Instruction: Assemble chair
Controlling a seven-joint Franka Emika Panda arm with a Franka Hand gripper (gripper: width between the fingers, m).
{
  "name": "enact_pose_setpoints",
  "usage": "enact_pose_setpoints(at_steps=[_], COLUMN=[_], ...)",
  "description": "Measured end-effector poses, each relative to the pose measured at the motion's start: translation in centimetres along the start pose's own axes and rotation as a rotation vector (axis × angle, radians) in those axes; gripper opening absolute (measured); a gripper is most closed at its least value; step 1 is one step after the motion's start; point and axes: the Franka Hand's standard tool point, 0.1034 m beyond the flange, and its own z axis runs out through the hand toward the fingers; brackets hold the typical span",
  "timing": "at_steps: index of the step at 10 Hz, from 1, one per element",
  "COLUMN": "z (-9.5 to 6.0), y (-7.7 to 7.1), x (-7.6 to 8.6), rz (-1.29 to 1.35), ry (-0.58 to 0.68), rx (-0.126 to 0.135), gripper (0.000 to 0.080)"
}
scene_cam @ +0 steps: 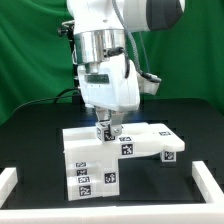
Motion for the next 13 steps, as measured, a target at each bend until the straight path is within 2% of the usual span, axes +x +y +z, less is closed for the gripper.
enact_pose_setpoints(at_steps=[1,2,5,7,9,11,13], z=[0.02,0.02,0.01,-0.27,0.1,0.17,0.2], y=[0.01,0.01,-0.03,-0.61,-0.25,-0.05,-0.06], x=[-0.01,-0.01,-0.16,-0.43,-0.69,-0.48,-0.15], rz=[0.0,-0.001,-0.091,-0.353,-0.714,-0.869,-1.104], ry=[0.0,0.0,-0.001,-0.004,-0.021,-0.018,-0.017], rx=[0.0,0.0,-0.007,-0.017,-0.031,-0.029,-0.046], gripper=[0.0585,0.0636,0.0649,0.0649,0.0649,0.0649,0.0649])
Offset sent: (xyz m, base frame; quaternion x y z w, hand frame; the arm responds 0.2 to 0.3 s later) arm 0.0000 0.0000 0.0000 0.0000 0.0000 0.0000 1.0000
